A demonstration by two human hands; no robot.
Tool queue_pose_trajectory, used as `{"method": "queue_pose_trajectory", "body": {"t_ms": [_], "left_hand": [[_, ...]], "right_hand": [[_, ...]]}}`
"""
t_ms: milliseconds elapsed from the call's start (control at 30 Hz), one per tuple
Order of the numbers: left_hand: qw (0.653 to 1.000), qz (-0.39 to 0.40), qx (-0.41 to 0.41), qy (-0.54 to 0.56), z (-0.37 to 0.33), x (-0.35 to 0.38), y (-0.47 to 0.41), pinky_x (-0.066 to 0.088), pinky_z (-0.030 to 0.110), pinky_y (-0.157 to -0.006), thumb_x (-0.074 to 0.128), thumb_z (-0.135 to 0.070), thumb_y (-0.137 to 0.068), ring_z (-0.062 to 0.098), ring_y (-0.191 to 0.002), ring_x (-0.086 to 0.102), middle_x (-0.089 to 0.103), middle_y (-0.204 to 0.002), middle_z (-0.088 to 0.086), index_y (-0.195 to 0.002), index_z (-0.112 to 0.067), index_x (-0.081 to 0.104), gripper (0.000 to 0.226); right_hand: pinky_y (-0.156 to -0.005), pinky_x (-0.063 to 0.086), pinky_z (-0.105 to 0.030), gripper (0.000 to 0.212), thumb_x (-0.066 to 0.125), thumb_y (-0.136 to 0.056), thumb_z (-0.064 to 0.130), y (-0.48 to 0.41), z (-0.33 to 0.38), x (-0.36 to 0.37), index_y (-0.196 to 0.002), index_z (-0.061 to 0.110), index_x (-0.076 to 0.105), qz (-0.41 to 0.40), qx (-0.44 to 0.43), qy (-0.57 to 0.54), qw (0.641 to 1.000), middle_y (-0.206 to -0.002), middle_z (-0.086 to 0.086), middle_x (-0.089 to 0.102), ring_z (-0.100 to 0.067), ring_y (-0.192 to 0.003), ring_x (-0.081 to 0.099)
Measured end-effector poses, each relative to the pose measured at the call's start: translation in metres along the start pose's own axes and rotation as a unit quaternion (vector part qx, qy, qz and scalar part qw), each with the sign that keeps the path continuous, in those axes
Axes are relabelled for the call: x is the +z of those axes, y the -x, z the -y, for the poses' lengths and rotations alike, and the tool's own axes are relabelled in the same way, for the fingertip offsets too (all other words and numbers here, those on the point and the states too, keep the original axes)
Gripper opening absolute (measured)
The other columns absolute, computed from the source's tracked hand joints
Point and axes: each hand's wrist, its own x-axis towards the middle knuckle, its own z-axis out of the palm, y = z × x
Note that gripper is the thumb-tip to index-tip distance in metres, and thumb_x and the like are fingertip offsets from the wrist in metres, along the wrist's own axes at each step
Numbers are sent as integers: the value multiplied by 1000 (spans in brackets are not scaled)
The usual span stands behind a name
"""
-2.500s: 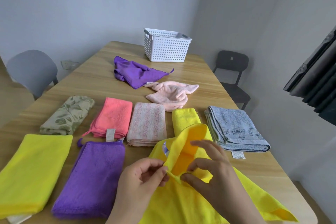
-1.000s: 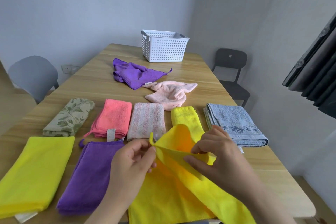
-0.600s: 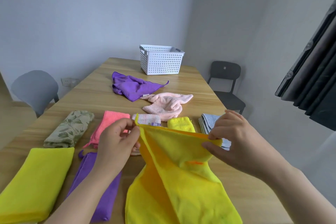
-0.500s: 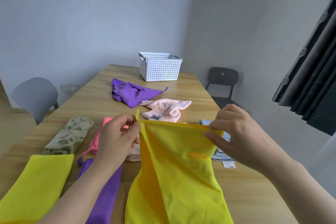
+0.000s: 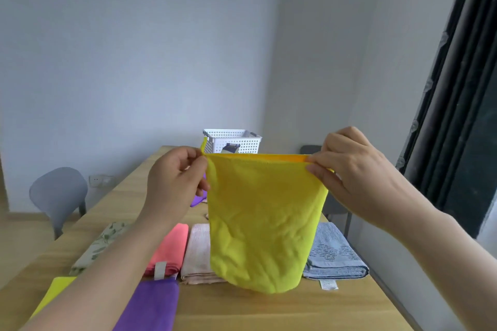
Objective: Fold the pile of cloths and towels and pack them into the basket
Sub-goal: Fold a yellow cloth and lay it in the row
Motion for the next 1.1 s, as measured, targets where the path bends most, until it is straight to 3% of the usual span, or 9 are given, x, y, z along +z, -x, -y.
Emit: {"method": "queue_pose_trajectory", "body": {"t_ms": [133, 233, 300, 367, 467, 533, 633, 833, 1100], "left_hand": [[999, -16, 32, 29, -19, -3, 9, 45, 30, -54, 56, -20, -84, 14, -40, 47, 54, -43, 0, -76, -15, 63, 11], [997, -30, 65, 33, -29, -4, 12, 39, 24, -47, 55, -15, -90, 10, -40, 40, 47, -41, -5, -79, -16, 63, 14], [997, -16, 75, 22, -29, -3, 11, 37, 21, -43, 56, -26, -84, 8, -40, 40, 48, -42, -8, -79, -21, 64, 10], [997, 12, 74, -25, -17, 1, 8, 42, 25, -52, 52, -32, -78, 9, -48, 48, 56, -51, -10, -80, -23, 65, 16], [994, 61, 33, -86, 20, 12, 10, 49, 38, -67, 50, -34, -76, 20, -68, 61, 69, -72, 0, -82, -21, 68, 22], [991, 80, 2, -104, 44, 20, 17, 46, 35, -63, 53, -32, -78, 14, -61, 59, 67, -67, -2, -74, -24, 65, 15], [988, 95, -29, -116, 75, 33, 31, 41, 27, -53, 61, -11, -87, 0, -42, 47, 58, -53, -7, -70, -23, 63, 20], [981, 110, -147, -55, 115, 62, 47, 47, 20, -41, 53, -2, -92, 10, -43, 62, 62, -68, 4, -80, -13, 60, 18], [976, 123, -178, -5, 134, 84, 52, 58, 28, -59, 52, 0, -92, 20, -65, 72, 66, -73, 8, -81, -5, 61, 16]], "right_hand": [[-67, 49, -31, 42, 38, -93, 45, 5, 7, -17, -93, 19, 71, -13, 11, -17, 1000, -74, 11, 48, -16, -84, 47], [-67, 43, -27, 44, 43, -90, 60, 6, 15, -28, -105, 24, 64, -16, 55, -47, 997, -74, 17, 46, -9, -84, 43], [-67, 37, -26, 57, 39, -80, 69, 7, 18, -31, -112, 25, 58, 17, 115, -52, 992, -74, 15, 48, -9, -83, 43], [-64, 35, -25, 61, 30, -82, 72, 10, 18, -26, -97, 22, 61, 74, 134, -44, 987, -71, 9, 52, -16, -80, 47], [-63, 36, -27, 60, 26, -95, 56, 20, 14, -4, -68, 10, 53, 178, 156, -62, 970, -64, -5, 54, -25, -72, 49], [-65, 39, -34, 49, 38, -98, 44, 31, 11, 14, -69, 8, 53, 231, 168, -68, 956, -66, -6, 55, -24, -72, 48], [-67, 40, -31, 40, 48, -95, 42, 54, 11, 42, -80, 8, 61, 281, 199, -83, 935, -72, -1, 58, -18, -78, 49], [-66, 36, -29, 37, 48, -96, 39, 92, 11, 94, -76, 9, 56, 289, 233, -79, 925, -76, -2, 57, -15, -85, 43], [-71, 41, -24, 36, 46, -95, 44, 122, 0, 137, -81, 14, 60, 264, 259, -76, 926, -78, 6, 59, -12, -88, 41]]}}
